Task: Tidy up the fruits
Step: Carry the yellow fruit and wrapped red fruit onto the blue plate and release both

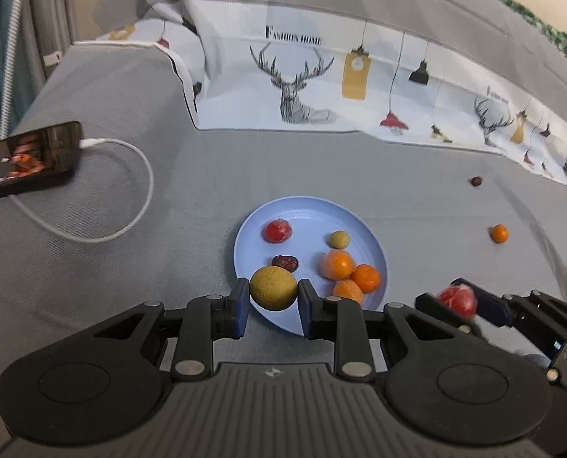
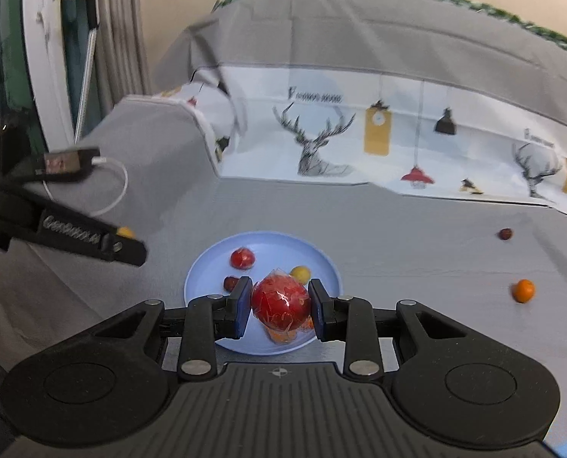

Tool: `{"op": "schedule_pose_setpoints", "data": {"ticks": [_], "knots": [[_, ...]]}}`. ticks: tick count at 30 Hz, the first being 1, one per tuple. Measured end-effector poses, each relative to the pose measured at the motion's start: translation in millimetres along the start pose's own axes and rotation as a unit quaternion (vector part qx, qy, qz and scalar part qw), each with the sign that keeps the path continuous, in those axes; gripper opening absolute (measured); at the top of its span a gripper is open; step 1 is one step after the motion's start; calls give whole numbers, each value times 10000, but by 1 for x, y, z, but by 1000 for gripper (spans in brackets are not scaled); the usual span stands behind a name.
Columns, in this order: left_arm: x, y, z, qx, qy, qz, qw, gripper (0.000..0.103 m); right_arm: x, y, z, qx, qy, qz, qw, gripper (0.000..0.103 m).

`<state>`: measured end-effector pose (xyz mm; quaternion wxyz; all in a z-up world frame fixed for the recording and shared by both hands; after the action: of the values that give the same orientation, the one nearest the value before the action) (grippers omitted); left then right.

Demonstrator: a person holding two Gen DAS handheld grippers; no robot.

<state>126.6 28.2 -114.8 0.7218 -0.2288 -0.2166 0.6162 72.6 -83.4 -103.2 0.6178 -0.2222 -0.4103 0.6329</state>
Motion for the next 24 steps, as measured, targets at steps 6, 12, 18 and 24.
{"op": "schedule_pose_setpoints", "data": {"ticks": [6, 12, 18, 24], "knots": [[-5, -14, -52, 164, -5, -249, 9996, 29, 3, 8, -49, 280, -108, 56, 9995, 33], [-14, -23, -100, 320, 22, -494, 9983, 29, 2, 18, -93, 577, -265, 96, 9979, 33], [-20, -25, -141, 487, -18, -715, 9962, 43, 1, 26, -129, 786, -320, 155, 9963, 34], [-12, -30, -133, 354, -233, -545, 9976, 102, -3, 24, -139, 988, -377, 76, 9944, 81]]}}
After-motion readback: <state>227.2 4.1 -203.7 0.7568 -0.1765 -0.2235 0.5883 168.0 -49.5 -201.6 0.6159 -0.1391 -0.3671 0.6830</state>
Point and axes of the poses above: each gripper's, at about its wrist camera, not at the fingertips, and z roughly against the way its jaws point, x to its left, y to its underside, the point moved 9 cm from there along -z, roughly the way its jaws point, and after that the axes turned 8 degrees about -y, right-handed, at the moved point
